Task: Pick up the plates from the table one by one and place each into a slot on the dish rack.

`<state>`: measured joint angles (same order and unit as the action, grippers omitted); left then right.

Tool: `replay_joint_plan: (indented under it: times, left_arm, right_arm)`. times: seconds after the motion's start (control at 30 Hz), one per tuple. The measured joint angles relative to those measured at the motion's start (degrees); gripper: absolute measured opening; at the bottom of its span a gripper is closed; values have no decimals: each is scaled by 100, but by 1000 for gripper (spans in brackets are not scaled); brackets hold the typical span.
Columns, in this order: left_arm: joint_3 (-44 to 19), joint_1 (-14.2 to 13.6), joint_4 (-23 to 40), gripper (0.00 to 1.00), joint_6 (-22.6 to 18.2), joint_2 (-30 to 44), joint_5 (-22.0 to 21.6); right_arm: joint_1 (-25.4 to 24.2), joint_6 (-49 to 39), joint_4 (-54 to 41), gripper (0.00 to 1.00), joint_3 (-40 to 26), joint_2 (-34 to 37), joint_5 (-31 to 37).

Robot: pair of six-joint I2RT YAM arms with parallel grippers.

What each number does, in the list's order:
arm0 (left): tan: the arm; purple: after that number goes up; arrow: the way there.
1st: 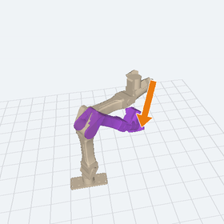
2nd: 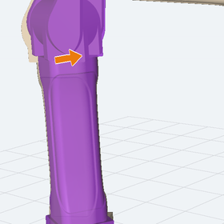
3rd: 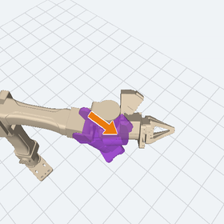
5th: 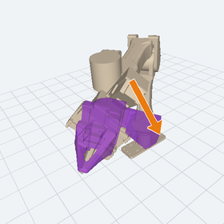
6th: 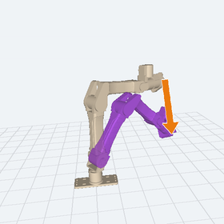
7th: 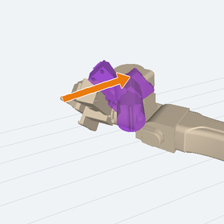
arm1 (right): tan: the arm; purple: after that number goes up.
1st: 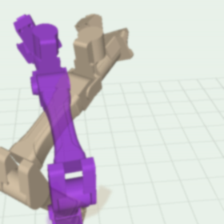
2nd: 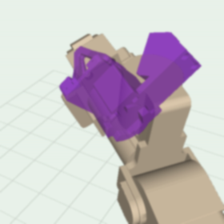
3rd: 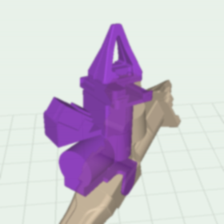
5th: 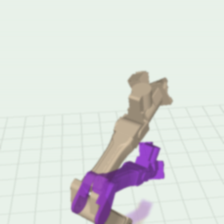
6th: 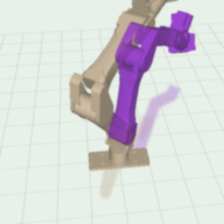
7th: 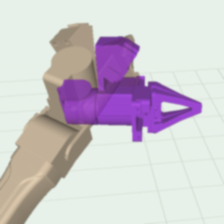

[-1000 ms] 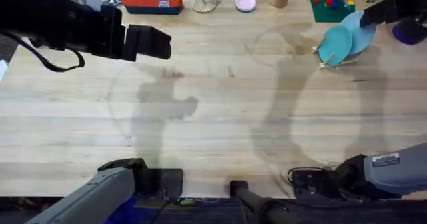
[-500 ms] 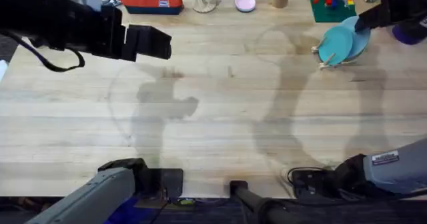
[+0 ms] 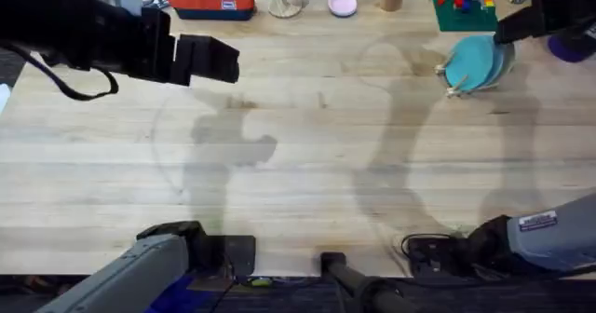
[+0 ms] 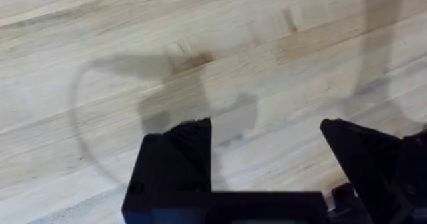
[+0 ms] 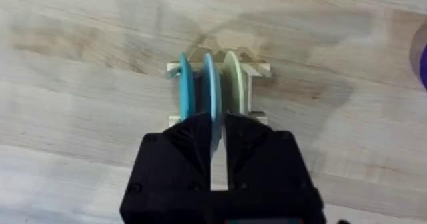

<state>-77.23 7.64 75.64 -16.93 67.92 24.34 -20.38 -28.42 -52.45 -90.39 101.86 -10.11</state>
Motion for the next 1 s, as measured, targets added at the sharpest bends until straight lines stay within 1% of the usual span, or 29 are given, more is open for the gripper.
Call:
replay_joint_plan:
  times: [0.53,1.0]
  left_arm:
    - [0,0,0,995,0,0,2]
    - [0,0,0,994,-2,0,2]
  right_arm:
    - [9,-13,13,188,0,-34,-9]
    - [9,-13,-62,188,-2,-899,-4]
